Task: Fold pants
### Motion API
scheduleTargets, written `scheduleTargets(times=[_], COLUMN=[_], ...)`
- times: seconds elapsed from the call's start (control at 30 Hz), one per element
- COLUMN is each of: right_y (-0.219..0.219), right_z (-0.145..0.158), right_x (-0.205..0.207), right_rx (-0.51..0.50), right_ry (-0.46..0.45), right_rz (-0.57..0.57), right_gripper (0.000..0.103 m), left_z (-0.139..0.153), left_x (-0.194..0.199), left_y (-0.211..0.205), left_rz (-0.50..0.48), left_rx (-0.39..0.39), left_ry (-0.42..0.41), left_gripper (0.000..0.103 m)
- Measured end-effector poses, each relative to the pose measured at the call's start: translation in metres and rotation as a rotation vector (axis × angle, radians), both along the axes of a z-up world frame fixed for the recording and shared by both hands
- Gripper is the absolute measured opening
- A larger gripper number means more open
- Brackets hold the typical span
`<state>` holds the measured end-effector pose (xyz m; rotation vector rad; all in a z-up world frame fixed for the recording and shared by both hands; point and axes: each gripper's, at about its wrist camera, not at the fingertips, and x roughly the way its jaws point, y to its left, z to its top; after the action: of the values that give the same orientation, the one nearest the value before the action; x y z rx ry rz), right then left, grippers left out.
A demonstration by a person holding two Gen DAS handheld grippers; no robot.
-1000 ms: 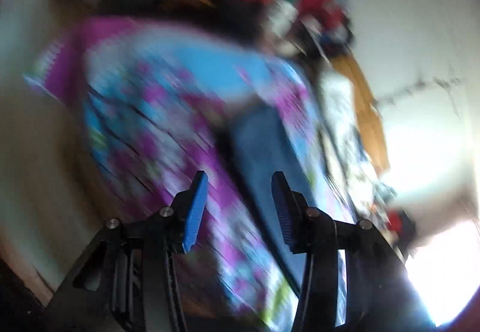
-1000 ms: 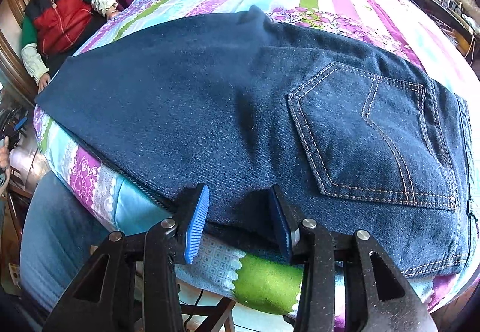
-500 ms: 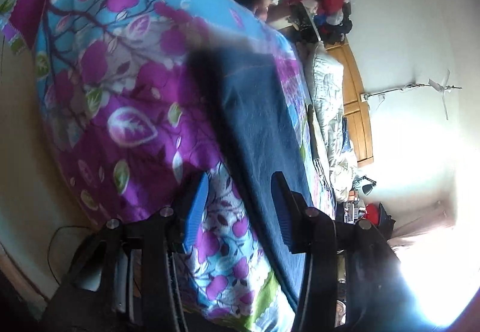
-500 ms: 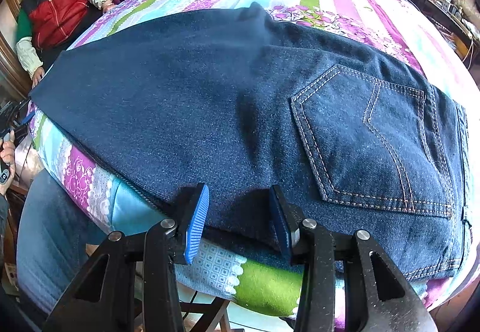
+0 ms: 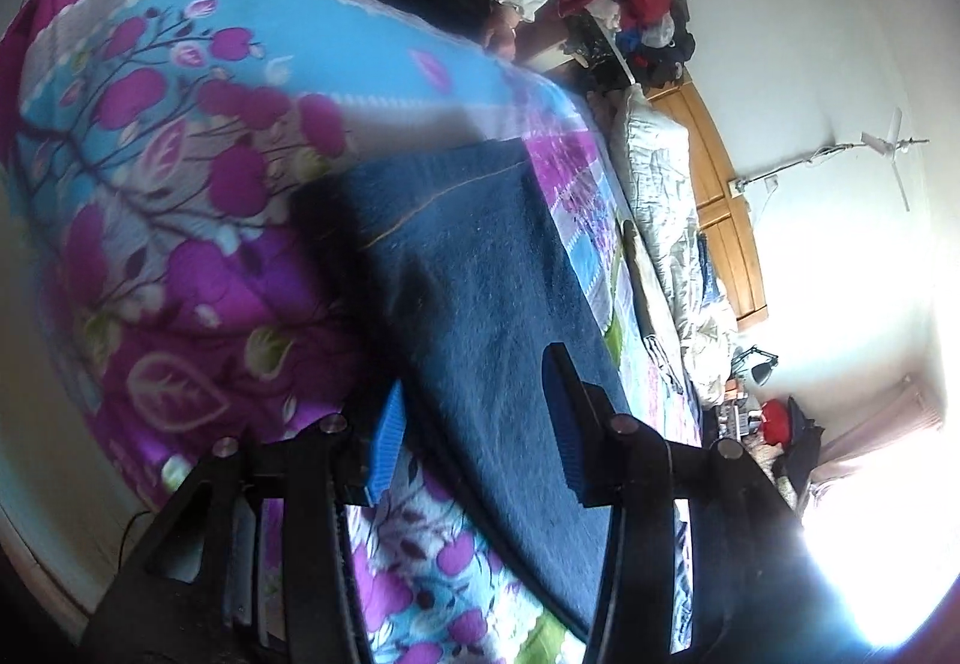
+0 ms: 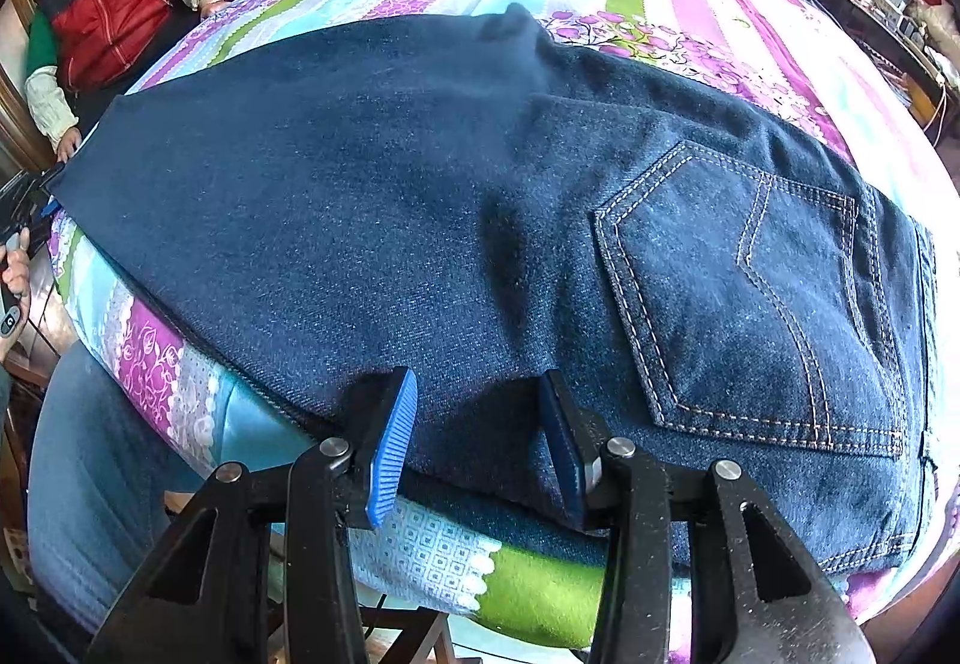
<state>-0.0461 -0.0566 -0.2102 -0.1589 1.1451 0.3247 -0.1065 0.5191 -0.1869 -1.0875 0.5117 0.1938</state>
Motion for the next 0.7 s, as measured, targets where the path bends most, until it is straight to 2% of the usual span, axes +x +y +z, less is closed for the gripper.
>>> scheduleTargets(times=[0.1,0.17,0.2,0.23,0.27,0.33,0.4,0.47,0.6,0.7], right_y=[0.003,0.009,0.012,0.015,0.018,0.025,0.034,0.044,0.055,0.043], right_z=[0.006,0.015,0.019,0.025,0.034,0.042,0.038,0.029,0.029,0.031], right_x=[-0.001,-0.005,-0.006,-0.006,-0.005,0.001,0.017,0.029,0.036,0.033], right_rx=[0.002,-0.008,-0.006,0.009,0.038,0.07,0.128,0.178,0.205,0.223], right_ry=[-0.017,-0.058,-0.075,-0.092,-0.117,-0.144,-0.121,-0.086,-0.09,-0.107], right_rz=[0.01,0.025,0.027,0.027,0.032,0.039,0.031,0.026,0.053,0.035], right_gripper=[0.047,0.047,0.047,0.047,0.047,0.042,0.036,0.036,0.036,0.036], left_z=[-0.003,-0.004,-0.005,-0.004,-0.004,0.002,0.011,0.026,0.075,0.118], left_x=[0.003,0.002,0.002,0.003,0.003,0.004,0.005,0.008,0.023,0.045], left_y=[0.004,0.007,0.009,0.011,0.011,0.005,0.0,-0.007,-0.039,-0.085], left_rz=[0.011,0.028,0.039,0.05,0.045,0.039,0.039,0.034,-0.033,-0.139], left_rx=[-0.003,-0.002,0.008,0.026,0.035,0.101,0.141,0.195,0.363,0.503], left_ry=[-0.008,-0.007,0.009,0.031,0.033,0.056,0.06,0.046,0.008,-0.042], left_gripper=[0.042,0.031,0.012,0.006,0.006,0.006,0.006,0.006,0.006,0.006])
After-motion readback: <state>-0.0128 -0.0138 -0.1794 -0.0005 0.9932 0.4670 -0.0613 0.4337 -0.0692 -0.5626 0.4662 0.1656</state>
